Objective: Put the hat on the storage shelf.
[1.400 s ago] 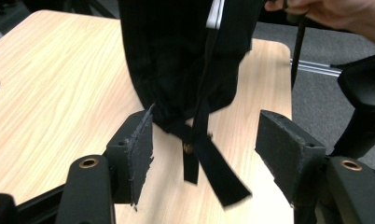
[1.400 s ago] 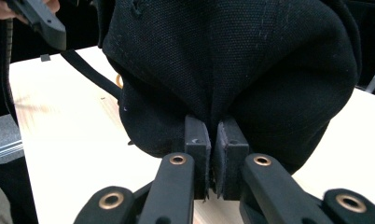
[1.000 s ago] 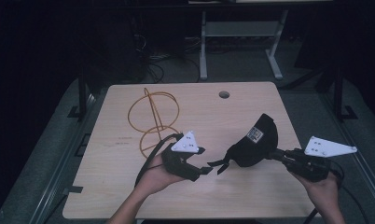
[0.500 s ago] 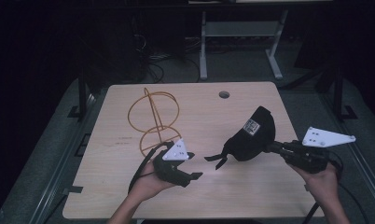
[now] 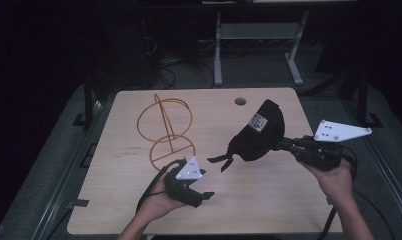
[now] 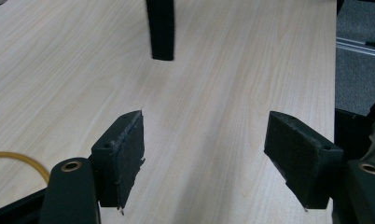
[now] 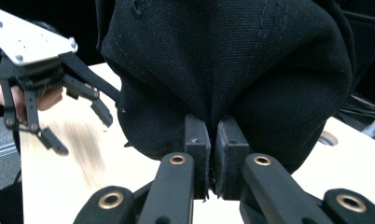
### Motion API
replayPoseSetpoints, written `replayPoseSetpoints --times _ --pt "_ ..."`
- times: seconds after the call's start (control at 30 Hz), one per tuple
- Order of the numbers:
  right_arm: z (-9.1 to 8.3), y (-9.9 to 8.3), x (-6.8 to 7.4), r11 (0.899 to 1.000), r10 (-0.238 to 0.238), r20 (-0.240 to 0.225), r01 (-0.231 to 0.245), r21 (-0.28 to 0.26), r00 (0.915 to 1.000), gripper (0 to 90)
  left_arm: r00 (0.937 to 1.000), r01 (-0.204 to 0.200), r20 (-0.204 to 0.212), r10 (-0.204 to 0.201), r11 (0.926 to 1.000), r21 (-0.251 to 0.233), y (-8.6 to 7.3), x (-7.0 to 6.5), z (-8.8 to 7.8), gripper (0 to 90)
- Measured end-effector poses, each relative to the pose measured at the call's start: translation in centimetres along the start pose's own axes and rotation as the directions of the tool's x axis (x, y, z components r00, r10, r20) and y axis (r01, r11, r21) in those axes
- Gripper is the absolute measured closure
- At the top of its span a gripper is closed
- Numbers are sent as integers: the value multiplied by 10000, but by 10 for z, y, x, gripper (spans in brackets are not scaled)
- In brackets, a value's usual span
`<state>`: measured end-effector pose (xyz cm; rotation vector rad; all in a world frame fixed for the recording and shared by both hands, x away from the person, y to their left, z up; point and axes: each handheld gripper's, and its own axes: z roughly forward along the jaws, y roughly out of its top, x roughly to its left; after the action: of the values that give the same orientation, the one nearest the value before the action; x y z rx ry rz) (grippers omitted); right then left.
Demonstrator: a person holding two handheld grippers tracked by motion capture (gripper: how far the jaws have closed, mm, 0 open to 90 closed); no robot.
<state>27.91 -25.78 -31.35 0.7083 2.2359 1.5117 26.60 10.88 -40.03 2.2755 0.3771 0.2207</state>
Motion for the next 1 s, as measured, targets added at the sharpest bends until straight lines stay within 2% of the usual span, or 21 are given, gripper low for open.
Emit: replayPoseSetpoints --times 0.07,0.23,0.37,0.43,0.53,0.63,0.67,0.9,1.0 --pt "4 9 -1 9998 -185 -25 185 8 9998 848 10000 -46 -18 46 10000 18 -1 0 1 283" --pt "9 19 -1 9997 -251 -133 250 -46 9996 848 9998 -148 -100 148 9999 16 -1 0 0 281" --pt "14 27 -1 9995 -312 -239 310 -90 9992 848 9999 -32 -96 31 10000 -67 -3 0 2 276" --pt "18 32 -1 9993 -360 -294 358 -92 9989 848 9998 -138 -174 138 9999 21 -4 0 3 275" --pt "22 38 -1 9989 -447 -354 442 -162 9984 848 10000 -27 -77 27 10000 -10 -5 -1 4 273" --pt "27 46 1 9986 -507 -482 498 -202 9976 848 9996 -241 -175 241 9997 29 -4 -1 4 268" --pt "31 52 2 9979 -633 -528 625 -169 9966 848 9996 -226 -170 227 9997 47 -5 -1 3 267" --pt "44 68 4 9971 -739 -773 724 -213 9943 847 9998 -45 -209 46 10000 27 -6 1 2 267" --pt "53 77 5 9963 -848 -947 832 -201 9919 847 9997 170 -154 -171 9998 -72 -7 -1 2 267"
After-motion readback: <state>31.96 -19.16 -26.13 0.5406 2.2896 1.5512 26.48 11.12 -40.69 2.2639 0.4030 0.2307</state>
